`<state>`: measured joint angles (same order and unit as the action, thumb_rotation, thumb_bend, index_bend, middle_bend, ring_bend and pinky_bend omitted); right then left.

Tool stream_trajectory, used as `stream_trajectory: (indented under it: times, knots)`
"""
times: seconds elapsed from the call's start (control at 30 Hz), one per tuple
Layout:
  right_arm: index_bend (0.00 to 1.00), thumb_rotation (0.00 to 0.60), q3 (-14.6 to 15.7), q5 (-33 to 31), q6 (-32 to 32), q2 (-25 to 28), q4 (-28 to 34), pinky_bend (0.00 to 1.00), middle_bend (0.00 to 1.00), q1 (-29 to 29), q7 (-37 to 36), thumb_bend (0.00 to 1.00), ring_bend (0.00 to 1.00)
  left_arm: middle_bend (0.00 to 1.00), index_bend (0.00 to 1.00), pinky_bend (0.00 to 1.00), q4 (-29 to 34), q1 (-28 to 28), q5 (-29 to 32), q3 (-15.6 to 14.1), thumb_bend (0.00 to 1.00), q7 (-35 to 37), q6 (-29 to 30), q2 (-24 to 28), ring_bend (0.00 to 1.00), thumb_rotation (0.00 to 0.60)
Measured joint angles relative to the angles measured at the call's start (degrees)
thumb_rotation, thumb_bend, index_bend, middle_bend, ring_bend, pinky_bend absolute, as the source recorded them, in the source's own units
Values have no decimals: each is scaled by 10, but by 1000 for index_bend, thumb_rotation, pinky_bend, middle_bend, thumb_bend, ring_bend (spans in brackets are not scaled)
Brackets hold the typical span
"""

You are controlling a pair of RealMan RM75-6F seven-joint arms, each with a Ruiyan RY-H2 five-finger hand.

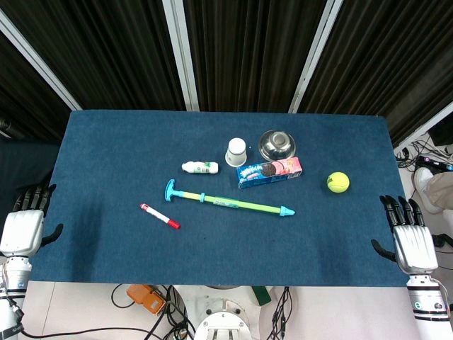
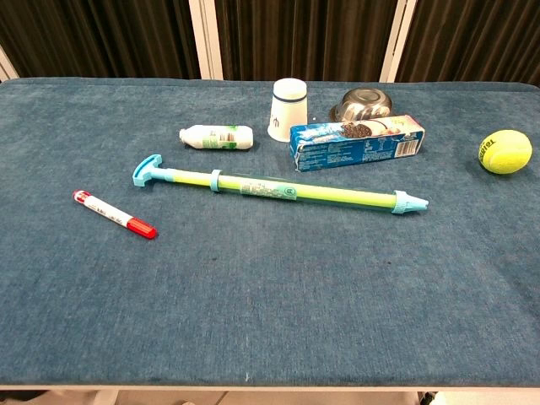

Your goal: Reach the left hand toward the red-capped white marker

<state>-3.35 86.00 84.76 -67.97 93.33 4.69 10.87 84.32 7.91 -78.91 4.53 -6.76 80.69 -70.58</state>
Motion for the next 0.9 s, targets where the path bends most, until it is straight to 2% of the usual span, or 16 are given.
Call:
stream_trajectory:
  times: [0.53, 0.8, 0.9]
  knots:
    - [63, 600, 2, 1, -2, 1, 4, 89, 148, 0, -6, 319, 104, 0, 48, 130, 6, 3, -22, -10, 264, 8, -3, 0, 0, 600]
    - [64, 600, 3, -1, -7, 4, 6, 89, 148, 1, -14, 318, 104, 0, 47, 130, 44, 12, -130, -52, 264, 64, 3, 6, 0, 600]
    - [64, 600, 4, -2, -8, 6, 7, 89, 148, 0, -19, 318, 104, 0, 47, 130, 63, 24, -162, -69, 264, 62, -9, 4, 0, 600]
